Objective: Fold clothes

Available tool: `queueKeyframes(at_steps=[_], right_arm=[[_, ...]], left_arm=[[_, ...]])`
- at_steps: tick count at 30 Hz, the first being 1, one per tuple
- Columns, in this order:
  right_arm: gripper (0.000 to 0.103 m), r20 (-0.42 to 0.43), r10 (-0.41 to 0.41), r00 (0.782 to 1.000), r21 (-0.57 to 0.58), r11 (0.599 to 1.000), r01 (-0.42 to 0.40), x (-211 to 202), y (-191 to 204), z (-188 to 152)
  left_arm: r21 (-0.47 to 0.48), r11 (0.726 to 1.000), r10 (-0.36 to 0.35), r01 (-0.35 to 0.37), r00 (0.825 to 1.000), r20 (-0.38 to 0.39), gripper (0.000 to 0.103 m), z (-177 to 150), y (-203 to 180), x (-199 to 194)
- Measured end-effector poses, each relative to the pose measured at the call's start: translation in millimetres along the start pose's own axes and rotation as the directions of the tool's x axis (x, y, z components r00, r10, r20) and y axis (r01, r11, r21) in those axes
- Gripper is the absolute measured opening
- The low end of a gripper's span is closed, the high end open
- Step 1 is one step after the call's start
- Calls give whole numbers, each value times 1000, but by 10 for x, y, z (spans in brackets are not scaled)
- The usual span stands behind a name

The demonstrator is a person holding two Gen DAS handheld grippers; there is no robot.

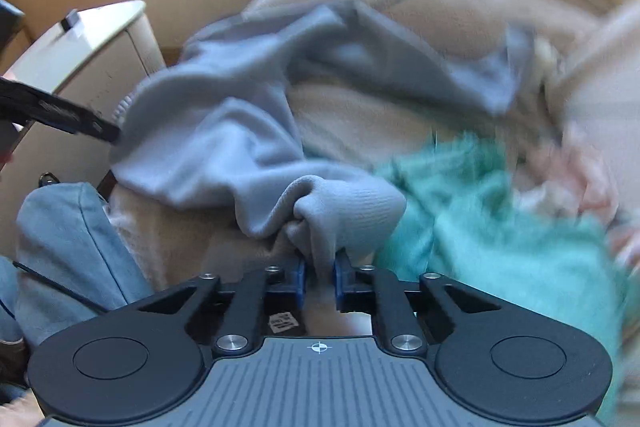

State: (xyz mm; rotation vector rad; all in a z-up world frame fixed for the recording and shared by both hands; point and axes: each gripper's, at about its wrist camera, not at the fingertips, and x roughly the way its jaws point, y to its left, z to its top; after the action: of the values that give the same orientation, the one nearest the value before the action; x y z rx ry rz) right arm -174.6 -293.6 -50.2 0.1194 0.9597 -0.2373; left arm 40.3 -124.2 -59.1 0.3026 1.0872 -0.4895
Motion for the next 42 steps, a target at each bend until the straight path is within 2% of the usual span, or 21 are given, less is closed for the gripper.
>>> queueKeyframes(at_steps=[3, 6, 8, 9, 12, 13, 15, 16, 18, 22, 24, 27, 30, 31, 33, 35, 38, 42], right_arm=[[12, 71, -103, 992, -155, 981, 113, -230, 58, 245], [12, 153, -197, 968, -325, 916, 238, -449, 133, 476], [12, 209, -251, 945, -445, 837, 320, -566, 215, 590], [12, 234, -276, 932, -505, 785, 359, -591, 269, 605], [14, 301, -336, 893, -675, 586, 448, -534, 433, 509], [18, 304, -337, 891, -710, 543, 448, -478, 468, 433], [20, 248, -326, 912, -755, 524, 393, -338, 514, 284], [21, 208, -316, 926, -767, 534, 355, -271, 517, 202], [22, 143, -283, 948, -748, 597, 291, -172, 499, 64], [24, 7, -174, 985, -600, 787, 144, -135, 374, -74], [24, -10, -148, 989, -540, 833, 119, -175, 290, -127], [28, 26, -197, 980, -469, 863, 186, -266, 166, -137], [30, 80, -226, 971, -357, 903, 240, -309, -51, -8], [30, 87, -209, 974, -307, 925, 226, -306, -129, 53], [30, 66, -123, 990, -234, 963, 135, -251, -249, 149], [30, 36, -53, 998, -236, 970, 60, -163, -270, 183], [30, -8, -58, 998, -268, 962, 54, 52, -249, 200], [30, -73, -42, 996, -205, 978, 26, 349, -377, 226]], left_arm=[[18, 1000, 11, -11, 1000, -6, 83, 35, -79, 57], [39, 998, 43, -42, 999, -19, 83, 47, -117, 75], [33, 999, 39, -39, 999, -26, 83, 38, -108, 89], [28, 999, 34, -34, 999, -30, 83, 32, -94, 99], [25, 999, 33, -32, 998, -46, 83, 2, -78, 143], [25, 999, 34, -33, 998, -51, 83, -10, -73, 158], [31, 999, 37, -36, 997, -61, 83, -40, -62, 184], [35, 999, 41, -39, 997, -67, 83, -49, -55, 199], [43, 998, 50, -47, 996, -80, 83, -59, -45, 231], [63, 997, 55, -49, 994, -92, 83, -65, -84, 277], [80, 996, 50, -43, 994, -95, 83, -70, -135, 293], [110, 994, 41, -30, 994, -101, 83, -81, -241, 329], [135, 991, 39, -24, 994, -106, 84, -107, -346, 352], [139, 990, 40, -25, 994, -106, 84, -115, -362, 349], [139, 990, 42, -27, 994, -103, 85, -128, -373, 342], [117, 993, 37, -24, 993, -109, 85, -136, -340, 347], [87, 996, 37, -27, 991, -125, 85, -143, -265, 373], [33, 999, 27, -23, 989, -143, 86, -149, -151, 405]])
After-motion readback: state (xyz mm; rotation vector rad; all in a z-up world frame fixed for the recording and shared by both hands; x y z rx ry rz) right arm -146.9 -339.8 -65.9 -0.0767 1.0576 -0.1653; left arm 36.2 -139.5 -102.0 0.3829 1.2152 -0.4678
